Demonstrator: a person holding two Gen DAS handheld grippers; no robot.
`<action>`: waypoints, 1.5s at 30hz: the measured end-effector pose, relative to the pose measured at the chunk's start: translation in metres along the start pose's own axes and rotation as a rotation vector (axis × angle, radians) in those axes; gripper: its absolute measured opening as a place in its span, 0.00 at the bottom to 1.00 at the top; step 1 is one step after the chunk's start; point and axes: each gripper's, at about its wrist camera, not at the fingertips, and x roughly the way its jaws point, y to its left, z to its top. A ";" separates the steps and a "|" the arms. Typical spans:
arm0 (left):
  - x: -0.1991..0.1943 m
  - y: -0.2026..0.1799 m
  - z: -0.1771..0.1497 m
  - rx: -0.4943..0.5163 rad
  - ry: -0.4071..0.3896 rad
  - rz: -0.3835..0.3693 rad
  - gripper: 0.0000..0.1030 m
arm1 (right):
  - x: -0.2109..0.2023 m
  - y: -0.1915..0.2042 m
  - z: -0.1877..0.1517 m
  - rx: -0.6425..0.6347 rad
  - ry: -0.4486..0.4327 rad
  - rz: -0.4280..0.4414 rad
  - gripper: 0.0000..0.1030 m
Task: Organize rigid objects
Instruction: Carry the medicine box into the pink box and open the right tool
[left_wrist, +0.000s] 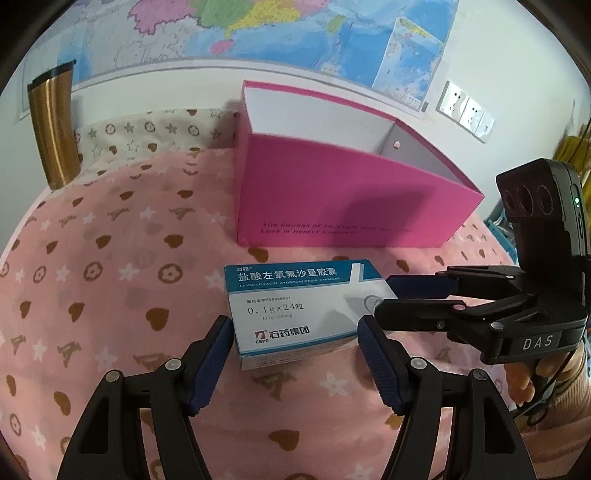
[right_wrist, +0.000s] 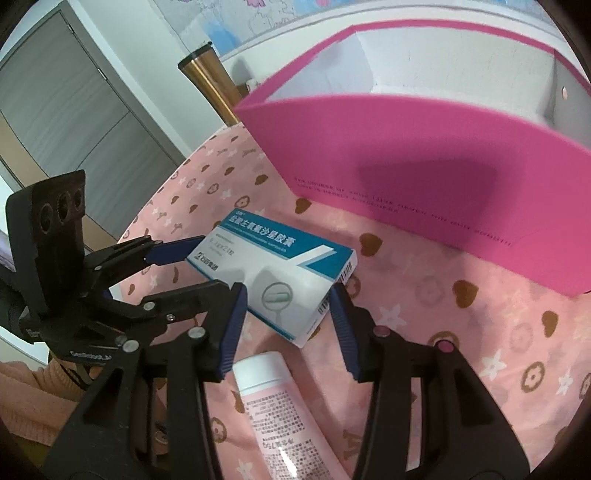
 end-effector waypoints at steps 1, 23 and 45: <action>-0.001 0.000 0.002 0.002 -0.006 -0.002 0.68 | -0.003 0.001 0.001 -0.006 -0.007 -0.004 0.48; -0.038 -0.038 0.041 0.114 -0.151 -0.026 0.68 | -0.063 0.013 0.021 -0.071 -0.159 -0.061 0.48; -0.031 -0.046 0.093 0.169 -0.204 -0.028 0.68 | -0.088 -0.005 0.062 -0.068 -0.249 -0.080 0.48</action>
